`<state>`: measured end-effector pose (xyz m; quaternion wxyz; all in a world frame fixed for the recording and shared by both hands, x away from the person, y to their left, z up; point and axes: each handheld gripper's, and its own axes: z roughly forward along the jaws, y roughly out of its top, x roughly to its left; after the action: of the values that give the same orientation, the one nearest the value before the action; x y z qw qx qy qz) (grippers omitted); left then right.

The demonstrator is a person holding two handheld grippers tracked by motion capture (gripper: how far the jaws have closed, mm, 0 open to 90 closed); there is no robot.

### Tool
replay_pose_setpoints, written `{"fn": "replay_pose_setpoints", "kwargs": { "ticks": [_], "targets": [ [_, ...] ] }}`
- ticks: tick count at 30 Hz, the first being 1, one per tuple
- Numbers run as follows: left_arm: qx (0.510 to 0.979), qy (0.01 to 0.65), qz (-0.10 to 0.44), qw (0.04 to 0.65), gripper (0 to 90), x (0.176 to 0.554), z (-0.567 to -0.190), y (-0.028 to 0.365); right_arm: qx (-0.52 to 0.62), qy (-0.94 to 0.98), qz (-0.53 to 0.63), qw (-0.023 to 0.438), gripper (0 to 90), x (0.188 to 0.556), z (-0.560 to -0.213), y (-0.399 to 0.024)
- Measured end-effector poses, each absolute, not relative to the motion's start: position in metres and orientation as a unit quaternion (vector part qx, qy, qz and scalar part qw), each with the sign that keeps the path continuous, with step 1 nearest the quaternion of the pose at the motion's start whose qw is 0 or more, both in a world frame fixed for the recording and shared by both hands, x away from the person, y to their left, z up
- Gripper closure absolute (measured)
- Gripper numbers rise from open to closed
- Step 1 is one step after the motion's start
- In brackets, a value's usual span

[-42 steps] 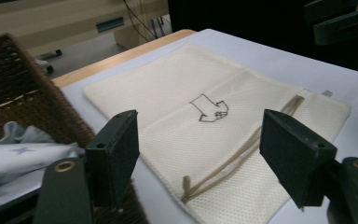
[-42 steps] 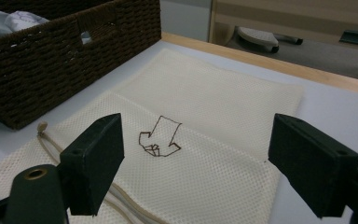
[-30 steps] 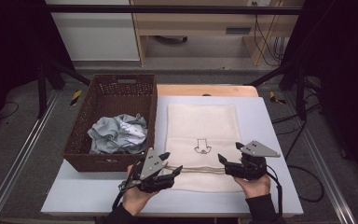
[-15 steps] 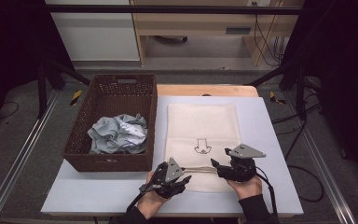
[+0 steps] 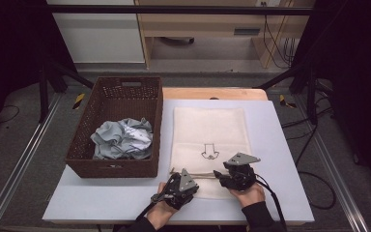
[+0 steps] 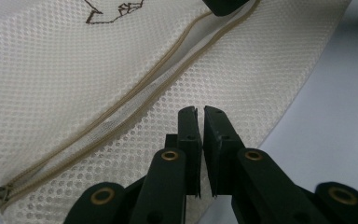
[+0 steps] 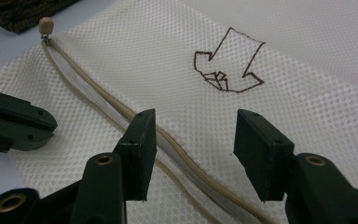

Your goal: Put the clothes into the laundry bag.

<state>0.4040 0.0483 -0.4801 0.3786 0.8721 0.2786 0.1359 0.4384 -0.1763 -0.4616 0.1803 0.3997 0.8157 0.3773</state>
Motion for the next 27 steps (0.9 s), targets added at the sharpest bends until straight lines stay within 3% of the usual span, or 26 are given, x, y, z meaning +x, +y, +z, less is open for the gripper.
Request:
{"fn": "replay_pose_setpoints", "kwargs": {
  "ticks": [17, 27],
  "targets": [
    [0.871, 0.282, 0.137, 0.377, 85.1, 0.404, -0.481, 0.047, 0.388, 0.839, 0.341, 0.168, 65.9, 0.446, -0.476, -0.17],
    [0.872, 0.285, 0.13, 0.377, 84.3, 0.405, -0.481, 0.048, 0.386, 0.838, 0.339, 0.182, 85.5, 0.449, -0.478, -0.169]
  ]
}}
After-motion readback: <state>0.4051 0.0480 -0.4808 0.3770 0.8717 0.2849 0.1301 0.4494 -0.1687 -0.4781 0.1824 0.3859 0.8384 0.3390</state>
